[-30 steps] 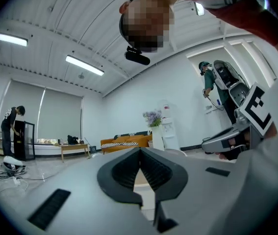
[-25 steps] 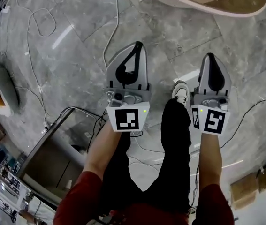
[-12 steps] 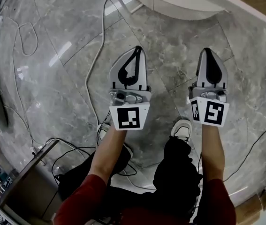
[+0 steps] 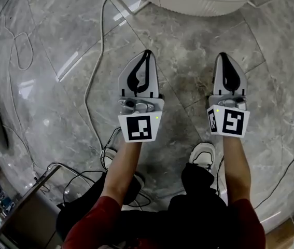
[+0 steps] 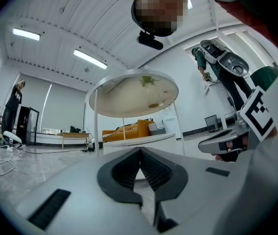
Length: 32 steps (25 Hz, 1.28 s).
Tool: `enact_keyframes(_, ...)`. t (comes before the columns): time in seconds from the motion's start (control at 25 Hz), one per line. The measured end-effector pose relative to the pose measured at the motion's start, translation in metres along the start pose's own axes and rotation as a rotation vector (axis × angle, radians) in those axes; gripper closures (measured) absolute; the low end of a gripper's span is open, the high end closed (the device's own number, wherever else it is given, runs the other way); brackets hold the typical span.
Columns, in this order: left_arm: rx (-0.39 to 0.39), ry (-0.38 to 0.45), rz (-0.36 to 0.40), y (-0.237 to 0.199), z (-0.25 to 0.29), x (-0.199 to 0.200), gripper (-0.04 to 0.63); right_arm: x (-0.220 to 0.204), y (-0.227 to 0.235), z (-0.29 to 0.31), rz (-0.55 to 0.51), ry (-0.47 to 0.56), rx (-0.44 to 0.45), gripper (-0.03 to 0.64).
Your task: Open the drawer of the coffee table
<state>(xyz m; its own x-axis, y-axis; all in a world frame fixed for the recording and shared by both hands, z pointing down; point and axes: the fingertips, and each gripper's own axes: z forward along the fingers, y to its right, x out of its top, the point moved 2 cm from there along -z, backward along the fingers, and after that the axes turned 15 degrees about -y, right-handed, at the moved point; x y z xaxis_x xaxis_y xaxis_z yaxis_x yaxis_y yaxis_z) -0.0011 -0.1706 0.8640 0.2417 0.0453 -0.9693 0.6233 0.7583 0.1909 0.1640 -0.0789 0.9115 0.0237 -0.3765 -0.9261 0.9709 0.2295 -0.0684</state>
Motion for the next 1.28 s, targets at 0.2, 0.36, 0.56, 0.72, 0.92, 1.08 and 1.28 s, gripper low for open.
enact_keyframes(0.2, -0.009, -0.014, -0.010, 0.018, 0.003, -0.008, 0.581, -0.014, 0.001, 0.003, 0.043, -0.027, 0.050, 0.592)
enact_keyframes(0.36, -0.027, -0.029, 0.023, 0.025, 0.010, -0.009, 0.581, -0.027, 0.014, 0.024, 0.271, -0.058, 0.133, 0.591)
enact_keyframes(0.56, 0.009, -0.042, 0.023, 0.015, 0.026, -0.004, 0.581, -0.032, 0.018, 0.073, 0.716, -0.038, 0.436, 0.438)
enact_keyframes(0.72, 0.014, -0.063, 0.005, 0.012, 0.030, -0.001, 0.581, -0.022, 0.031, 0.111, 0.920, 0.067, 0.623, 0.321)
enact_keyframes(0.92, 0.022, -0.049, 0.039, 0.007, 0.034, 0.011, 0.581, -0.042, 0.055, 0.140, 1.113, 0.122, 0.628, 0.284)
enact_keyframes(1.08, 0.031, -0.048, 0.033, 0.004, 0.035, 0.016, 0.581, -0.035, 0.064, 0.156, 1.156, 0.180, 0.645, 0.284)
enact_keyframes(1.28, 0.031, -0.075, 0.029, 0.006, 0.029, 0.008, 0.581, -0.031, 0.061, 0.155, 1.192, 0.265, 0.694, 0.285)
